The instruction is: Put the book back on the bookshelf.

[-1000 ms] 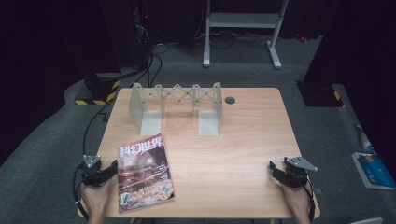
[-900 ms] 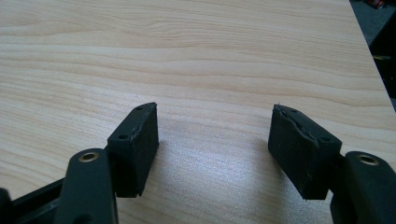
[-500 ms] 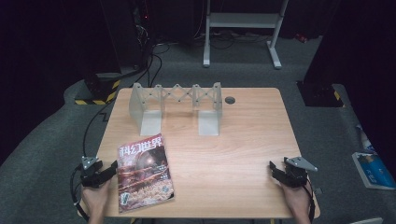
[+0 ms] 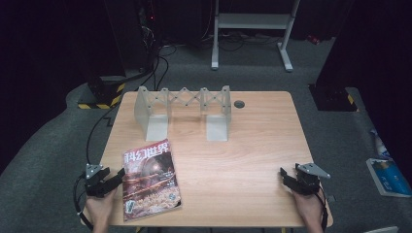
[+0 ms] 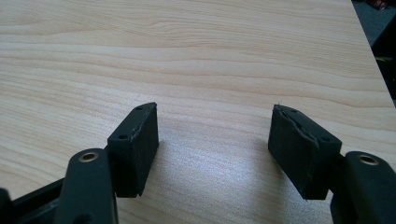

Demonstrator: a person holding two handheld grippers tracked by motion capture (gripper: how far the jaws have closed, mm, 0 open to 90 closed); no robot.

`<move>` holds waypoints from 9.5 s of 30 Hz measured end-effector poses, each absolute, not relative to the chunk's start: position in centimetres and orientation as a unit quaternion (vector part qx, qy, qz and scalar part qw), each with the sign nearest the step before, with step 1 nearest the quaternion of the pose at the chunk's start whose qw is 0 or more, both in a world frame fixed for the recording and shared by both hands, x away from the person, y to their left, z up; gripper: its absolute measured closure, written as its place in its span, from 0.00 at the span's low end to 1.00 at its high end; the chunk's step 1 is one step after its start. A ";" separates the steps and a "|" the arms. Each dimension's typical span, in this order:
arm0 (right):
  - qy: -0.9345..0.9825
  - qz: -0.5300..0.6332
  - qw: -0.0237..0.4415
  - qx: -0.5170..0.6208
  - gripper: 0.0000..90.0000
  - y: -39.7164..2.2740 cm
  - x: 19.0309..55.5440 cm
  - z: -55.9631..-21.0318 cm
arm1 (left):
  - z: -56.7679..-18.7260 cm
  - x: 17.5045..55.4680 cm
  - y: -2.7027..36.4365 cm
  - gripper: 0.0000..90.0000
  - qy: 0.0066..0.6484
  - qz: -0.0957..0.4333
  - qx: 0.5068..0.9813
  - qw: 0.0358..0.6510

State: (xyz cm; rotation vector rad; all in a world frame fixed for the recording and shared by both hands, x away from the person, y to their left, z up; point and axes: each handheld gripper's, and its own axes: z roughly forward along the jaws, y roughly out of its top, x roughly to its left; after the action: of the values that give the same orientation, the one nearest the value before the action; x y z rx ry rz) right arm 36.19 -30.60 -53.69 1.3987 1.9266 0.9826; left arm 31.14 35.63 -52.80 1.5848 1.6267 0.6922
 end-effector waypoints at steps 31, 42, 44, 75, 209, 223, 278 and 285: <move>0.721 0.366 0.281 0.518 0.37 -30.6 36.2 -53.7 | -52.8 30.5 32.1 0.30 0.617 0.234 0.662 0.355; 0.721 0.366 0.280 0.517 0.37 -30.6 36.2 -53.7 | -52.8 30.1 31.9 0.29 0.616 0.239 0.665 0.349; 0.721 0.367 0.280 0.517 0.37 -30.6 36.2 -53.7 | -52.8 30.1 31.7 0.30 0.614 0.236 0.668 0.350; 0.722 0.367 0.280 0.515 0.37 -30.5 36.1 -53.7 | -52.6 31.0 28.4 0.33 0.606 0.230 0.681 0.342; 0.822 0.401 0.148 0.376 0.49 -13.5 34.9 -52.5 | -52.5 34.5 14.1 0.39 0.508 0.183 0.753 0.376; 0.811 0.394 0.166 0.399 0.50 -15.6 36.1 -52.4 | -52.2 35.2 11.6 0.39 0.492 0.167 0.770 0.371; 0.794 0.384 0.145 0.449 0.46 -20.3 39.7 -49.0 | -52.7 39.8 11.2 0.37 0.491 0.149 0.753 0.412; 0.809 0.373 0.120 0.439 0.43 -19.5 41.1 -48.7 | -53.0 40.0 11.1 0.37 0.483 0.163 0.752 0.418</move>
State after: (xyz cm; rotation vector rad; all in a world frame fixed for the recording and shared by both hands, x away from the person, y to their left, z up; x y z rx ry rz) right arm 41.12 -19.52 -48.70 1.2835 2.3625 1.0889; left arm 40.02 11.08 -52.96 1.8860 1.2105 0.4098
